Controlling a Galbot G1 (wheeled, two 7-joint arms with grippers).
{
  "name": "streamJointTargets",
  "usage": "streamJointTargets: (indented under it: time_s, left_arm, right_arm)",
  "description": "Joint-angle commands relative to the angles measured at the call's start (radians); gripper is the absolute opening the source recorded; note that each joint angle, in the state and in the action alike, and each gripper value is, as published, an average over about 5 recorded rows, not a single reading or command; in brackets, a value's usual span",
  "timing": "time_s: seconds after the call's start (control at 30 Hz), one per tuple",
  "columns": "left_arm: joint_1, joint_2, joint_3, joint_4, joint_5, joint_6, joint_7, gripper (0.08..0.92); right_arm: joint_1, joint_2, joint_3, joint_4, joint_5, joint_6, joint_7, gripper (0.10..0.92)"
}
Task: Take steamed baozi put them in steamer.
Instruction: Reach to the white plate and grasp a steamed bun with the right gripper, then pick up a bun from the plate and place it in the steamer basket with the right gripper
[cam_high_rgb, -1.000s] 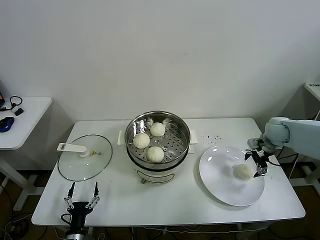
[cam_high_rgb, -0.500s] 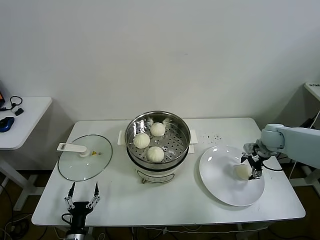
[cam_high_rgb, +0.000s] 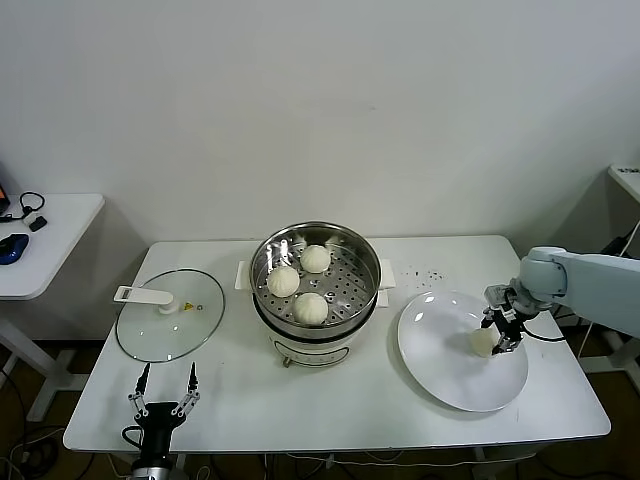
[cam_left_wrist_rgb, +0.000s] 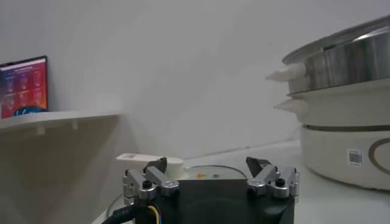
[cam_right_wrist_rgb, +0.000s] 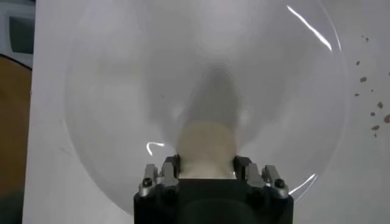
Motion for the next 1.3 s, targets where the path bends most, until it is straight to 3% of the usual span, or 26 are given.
streamJointTargets:
  time_s: [0.03,0.27,0.73,1.3]
  left_arm:
    - [0.002,0.004,0.001,-0.003,0.0,0.001,0.001,0.823]
    - [0.001,0.008,0.005,-0.004,0.001,0.002,0.001,0.823]
    - [0.002,0.01,0.008,-0.018,-0.001,0.008,0.003,0.823]
    - [0.0,0.009,0.01,-0.023,-0.003,0.007,0.003,0.823]
  right_arm:
    - [0.163,0.005,-0.111,0.044,0.068,0.009,-0.02,0.579]
    - [0.391,0.055,-0.273,0.12,0.164,0.035,-0.05,0.584]
    - [0.636,0.209,-0.321,0.198,0.341,0.035,-0.138,0.586]
    - [0.576,0.451,-0.147,0.11,0.51,-0.044,-0.126,0.594]
